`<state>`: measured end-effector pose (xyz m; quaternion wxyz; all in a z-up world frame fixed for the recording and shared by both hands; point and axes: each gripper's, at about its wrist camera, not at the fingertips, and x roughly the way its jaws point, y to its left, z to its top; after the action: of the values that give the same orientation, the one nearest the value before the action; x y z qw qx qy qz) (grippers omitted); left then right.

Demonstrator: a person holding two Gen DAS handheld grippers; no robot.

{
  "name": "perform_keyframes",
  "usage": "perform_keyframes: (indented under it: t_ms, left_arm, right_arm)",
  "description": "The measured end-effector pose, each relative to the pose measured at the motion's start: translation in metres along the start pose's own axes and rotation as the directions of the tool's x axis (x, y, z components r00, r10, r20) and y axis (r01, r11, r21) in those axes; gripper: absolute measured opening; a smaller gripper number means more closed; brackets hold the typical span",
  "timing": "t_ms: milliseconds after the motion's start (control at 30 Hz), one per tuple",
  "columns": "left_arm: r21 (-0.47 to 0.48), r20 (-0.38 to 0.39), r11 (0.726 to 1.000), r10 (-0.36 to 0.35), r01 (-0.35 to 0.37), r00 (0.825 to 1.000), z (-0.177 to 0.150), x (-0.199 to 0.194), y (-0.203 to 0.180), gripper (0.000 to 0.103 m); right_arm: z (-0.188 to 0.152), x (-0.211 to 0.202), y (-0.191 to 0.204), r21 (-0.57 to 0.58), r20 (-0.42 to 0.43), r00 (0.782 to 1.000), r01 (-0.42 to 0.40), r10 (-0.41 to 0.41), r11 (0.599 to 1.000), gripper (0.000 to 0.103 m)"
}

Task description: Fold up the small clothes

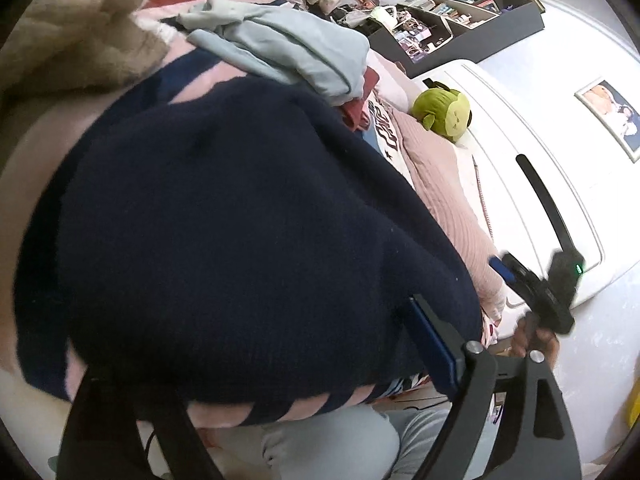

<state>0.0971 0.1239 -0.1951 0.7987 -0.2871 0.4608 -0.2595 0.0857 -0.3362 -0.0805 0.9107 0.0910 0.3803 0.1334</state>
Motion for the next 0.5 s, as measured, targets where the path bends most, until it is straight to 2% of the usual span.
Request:
perform_keyframes:
  t_ms: [133,233,267,333,367,433,500]
  left_arm:
    - [-0.003,0.006,1.000,0.004,-0.004,1.000,0.007,0.008,-0.002,0.085]
    - [-0.004,0.006,1.000,0.004,-0.004,1.000,0.011,0.010,-0.003,0.085]
    - [-0.003,0.004,1.000,0.006,-0.006,1.000,0.011,0.009,-0.003,0.085]
    - [-0.002,0.007,1.000,0.021,-0.021,1.000,0.011,0.004,-0.002,0.085]
    - [-0.004,0.014,1.000,0.029,-0.029,0.999,0.011,0.001,-0.002,0.085]
    - [-0.011,0.026,0.999,0.035,-0.035,0.999,0.010,-0.006,0.001,0.085]
    - [-0.012,0.037,0.999,0.049,-0.048,0.998,0.007,-0.013,0.004,0.085]
  right_arm:
    - [0.020,0.059,-0.002,-0.021,-0.132,0.991,0.016,-0.018,1.000,0.070]
    - [0.018,0.111,0.001,-0.032,-0.247,0.969,-0.004,-0.004,0.999,0.067]
    - [0.015,0.123,0.003,-0.040,-0.268,0.963,-0.002,-0.009,0.999,0.047]
    - [0.008,0.136,0.007,-0.092,-0.277,0.959,0.044,-0.068,0.995,0.019]
    - [0.007,0.135,0.008,-0.109,-0.260,0.961,0.063,-0.089,0.992,0.013]
    - [0.010,0.128,0.002,-0.091,-0.234,0.967,0.083,-0.103,0.992,0.011]
    - [0.012,0.122,-0.004,-0.089,-0.206,0.967,0.136,-0.152,0.987,0.010]
